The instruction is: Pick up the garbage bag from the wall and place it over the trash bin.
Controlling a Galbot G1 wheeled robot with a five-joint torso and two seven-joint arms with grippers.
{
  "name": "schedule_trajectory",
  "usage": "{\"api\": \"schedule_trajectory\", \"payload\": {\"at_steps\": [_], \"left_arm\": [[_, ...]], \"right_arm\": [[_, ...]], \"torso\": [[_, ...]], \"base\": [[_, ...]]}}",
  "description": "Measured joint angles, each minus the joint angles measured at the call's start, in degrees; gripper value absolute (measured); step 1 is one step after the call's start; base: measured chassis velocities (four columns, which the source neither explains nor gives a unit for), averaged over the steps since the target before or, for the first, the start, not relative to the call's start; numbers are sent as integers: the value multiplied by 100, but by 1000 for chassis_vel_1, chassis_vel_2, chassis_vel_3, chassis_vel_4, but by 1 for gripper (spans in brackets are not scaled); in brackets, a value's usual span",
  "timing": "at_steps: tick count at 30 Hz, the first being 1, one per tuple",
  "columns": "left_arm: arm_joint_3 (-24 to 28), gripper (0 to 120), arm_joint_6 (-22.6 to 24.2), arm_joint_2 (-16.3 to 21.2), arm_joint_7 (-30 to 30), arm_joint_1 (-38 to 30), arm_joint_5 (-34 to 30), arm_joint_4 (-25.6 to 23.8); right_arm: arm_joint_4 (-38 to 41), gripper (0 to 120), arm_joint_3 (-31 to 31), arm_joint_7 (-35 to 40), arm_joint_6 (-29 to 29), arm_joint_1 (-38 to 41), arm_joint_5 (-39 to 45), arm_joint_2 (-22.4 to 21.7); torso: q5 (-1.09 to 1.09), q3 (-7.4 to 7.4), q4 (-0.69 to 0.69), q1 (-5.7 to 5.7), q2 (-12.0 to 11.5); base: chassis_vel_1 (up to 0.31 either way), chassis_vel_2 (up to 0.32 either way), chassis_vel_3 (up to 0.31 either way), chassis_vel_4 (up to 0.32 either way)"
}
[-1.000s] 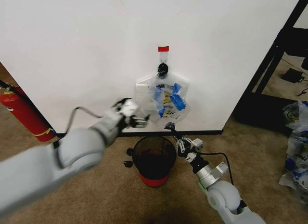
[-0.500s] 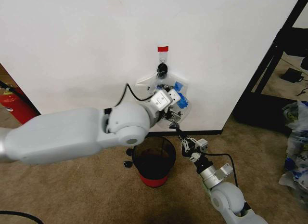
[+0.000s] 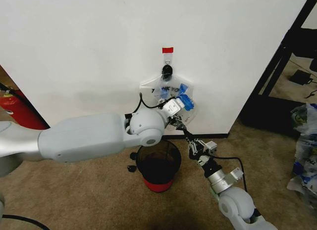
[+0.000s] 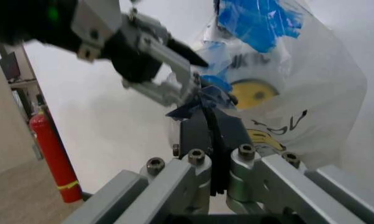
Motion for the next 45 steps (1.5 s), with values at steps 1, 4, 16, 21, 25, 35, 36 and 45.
{"api": "schedule_trajectory", "payload": {"at_steps": [1,4,16,21,25,35,36,45], "left_arm": [[26,67,-2,15,-66,-2,-76,-4],[44,53,-4,59,-306,15,-332,-34],[-92,14,-11,-20,-413,7,-435,167],[-415,0,-12,69,-576,207,-525,112],[-803,0,-13,150,-767,519,-608,22],[-2665,0,-718,519,-647,2075,39,-806],[-2856,0,-889,514,-600,2262,159,-862],[-3947,0,-2101,280,-167,3495,728,-959]], "right_arm": [[4,0,-3,0,-1,1,4,5],[5,0,-9,0,-1,0,7,14],[-12,0,-34,27,-14,50,23,17],[10,0,4,113,-28,46,45,-24],[55,0,38,157,-31,17,85,-43],[276,0,15,463,-108,-39,210,-35],[284,0,7,488,-118,-38,214,-29],[299,0,-11,605,-163,-88,210,-2]], "torso": [[0,0,1,0,0],[0,0,1,0,0],[0,0,1,0,0],[0,0,1,0,0],[-1,0,0,0,0],[1,-1,2,0,1],[-2,-1,1,0,1],[0,-1,0,0,1]], "base": [[0,0,0,0],[0,0,0,0],[0,0,0,0],[0,0,0,0],[0,0,0,0],[0,0,0,0],[0,0,0,0],[0,0,0,0]]}}
